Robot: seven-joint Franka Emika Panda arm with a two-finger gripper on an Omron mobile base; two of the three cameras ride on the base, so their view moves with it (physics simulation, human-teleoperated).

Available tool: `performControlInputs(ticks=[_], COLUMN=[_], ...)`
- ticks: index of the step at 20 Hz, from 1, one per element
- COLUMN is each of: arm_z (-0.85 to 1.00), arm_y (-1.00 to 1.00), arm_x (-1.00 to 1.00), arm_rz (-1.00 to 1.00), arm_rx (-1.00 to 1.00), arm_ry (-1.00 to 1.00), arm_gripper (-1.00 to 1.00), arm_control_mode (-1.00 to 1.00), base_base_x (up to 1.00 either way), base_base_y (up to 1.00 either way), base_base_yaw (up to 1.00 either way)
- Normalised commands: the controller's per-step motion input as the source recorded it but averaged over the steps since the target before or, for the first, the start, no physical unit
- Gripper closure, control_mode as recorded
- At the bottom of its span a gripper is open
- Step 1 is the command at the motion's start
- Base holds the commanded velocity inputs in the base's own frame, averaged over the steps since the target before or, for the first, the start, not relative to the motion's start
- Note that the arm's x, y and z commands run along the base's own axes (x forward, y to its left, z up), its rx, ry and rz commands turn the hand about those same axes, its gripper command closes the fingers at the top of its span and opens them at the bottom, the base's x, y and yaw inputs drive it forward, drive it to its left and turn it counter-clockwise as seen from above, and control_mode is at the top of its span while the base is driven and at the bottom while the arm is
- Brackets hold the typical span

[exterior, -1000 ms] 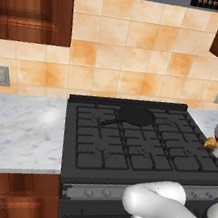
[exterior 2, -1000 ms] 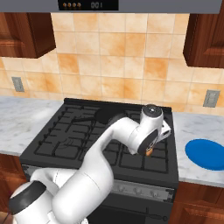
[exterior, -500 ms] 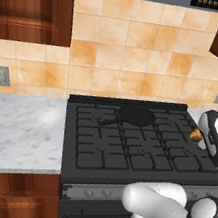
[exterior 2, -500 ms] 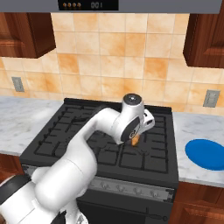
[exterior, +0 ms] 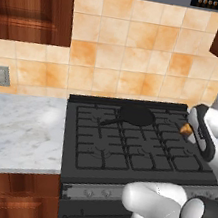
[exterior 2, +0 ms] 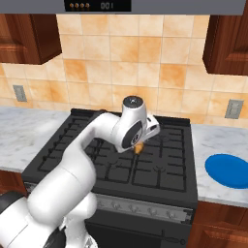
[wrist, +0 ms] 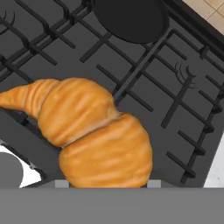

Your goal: Pick the croissant and place it on the pan. Then turn on the stove to warm the croissant.

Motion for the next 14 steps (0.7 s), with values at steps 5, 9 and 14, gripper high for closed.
performControlInputs(ticks=[5,9,14], arm_z=[0.2,0.23,0.16], arm_y=[0.65,0.55,0.56], arm_x=[0.27,0.19,0.35], arm_rz=[0.0,0.0,0.0], arm_rx=[-0.03,0.0,0.0], arm_ry=[0.0,-0.05,-0.01], arm_gripper=[1.0,1.0,1.0], arm_control_mode=[-1.0,-1.0,-1.0], base_base_x=[0.0,0.0,0.0], base_base_y=[0.0,0.0,0.0], base_base_yaw=[0.0,0.0,0.0])
